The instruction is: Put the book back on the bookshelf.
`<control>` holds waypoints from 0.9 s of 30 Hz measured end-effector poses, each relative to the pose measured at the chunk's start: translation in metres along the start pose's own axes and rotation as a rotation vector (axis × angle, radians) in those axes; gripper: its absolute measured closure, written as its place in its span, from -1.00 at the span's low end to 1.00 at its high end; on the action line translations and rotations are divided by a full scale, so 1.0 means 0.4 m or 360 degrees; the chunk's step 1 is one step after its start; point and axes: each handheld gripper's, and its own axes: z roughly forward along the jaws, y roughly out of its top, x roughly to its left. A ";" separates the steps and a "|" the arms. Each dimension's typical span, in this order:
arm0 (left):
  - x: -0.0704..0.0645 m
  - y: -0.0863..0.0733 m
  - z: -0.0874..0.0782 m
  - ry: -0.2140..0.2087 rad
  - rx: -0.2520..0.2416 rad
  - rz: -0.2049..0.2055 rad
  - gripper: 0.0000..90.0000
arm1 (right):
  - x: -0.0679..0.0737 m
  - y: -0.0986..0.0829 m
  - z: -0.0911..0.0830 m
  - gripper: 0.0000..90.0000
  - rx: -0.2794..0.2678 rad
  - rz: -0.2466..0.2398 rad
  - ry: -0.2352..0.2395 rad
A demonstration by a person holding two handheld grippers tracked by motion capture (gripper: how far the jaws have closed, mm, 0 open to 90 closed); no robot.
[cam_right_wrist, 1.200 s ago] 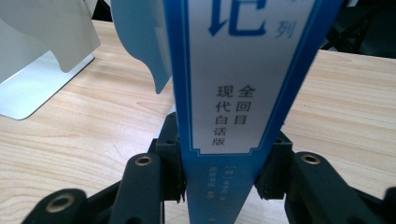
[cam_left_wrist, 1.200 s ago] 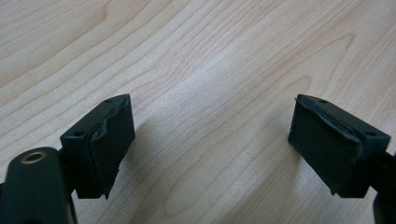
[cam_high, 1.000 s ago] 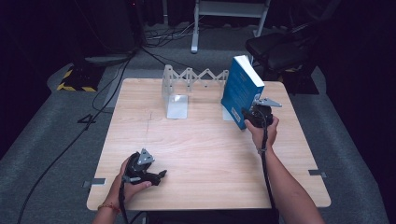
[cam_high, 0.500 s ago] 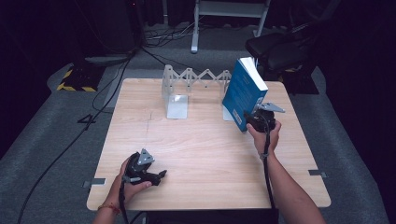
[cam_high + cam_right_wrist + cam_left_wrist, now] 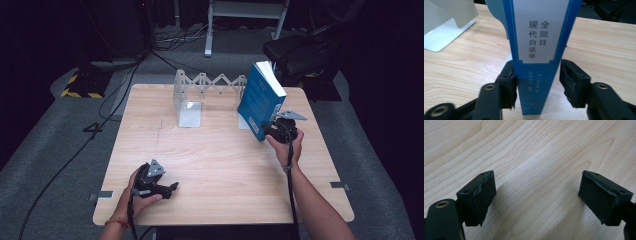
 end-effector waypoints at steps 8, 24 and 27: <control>0.000 0.000 0.000 0.0000 0.0000 0.0000 -0.67 | -0.014 0.002 -0.017 0.00 0.0035 -0.0076 0.0050; 0.000 0.000 0.000 -0.0003 0.0004 0.0000 -0.67 | -0.033 0.018 -0.056 -0.06 0.0097 -0.0256 0.0128; 0.000 0.000 0.000 -0.0001 0.0000 -0.0001 -0.67 | -0.038 0.021 -0.064 -0.12 0.0096 -0.0280 0.0155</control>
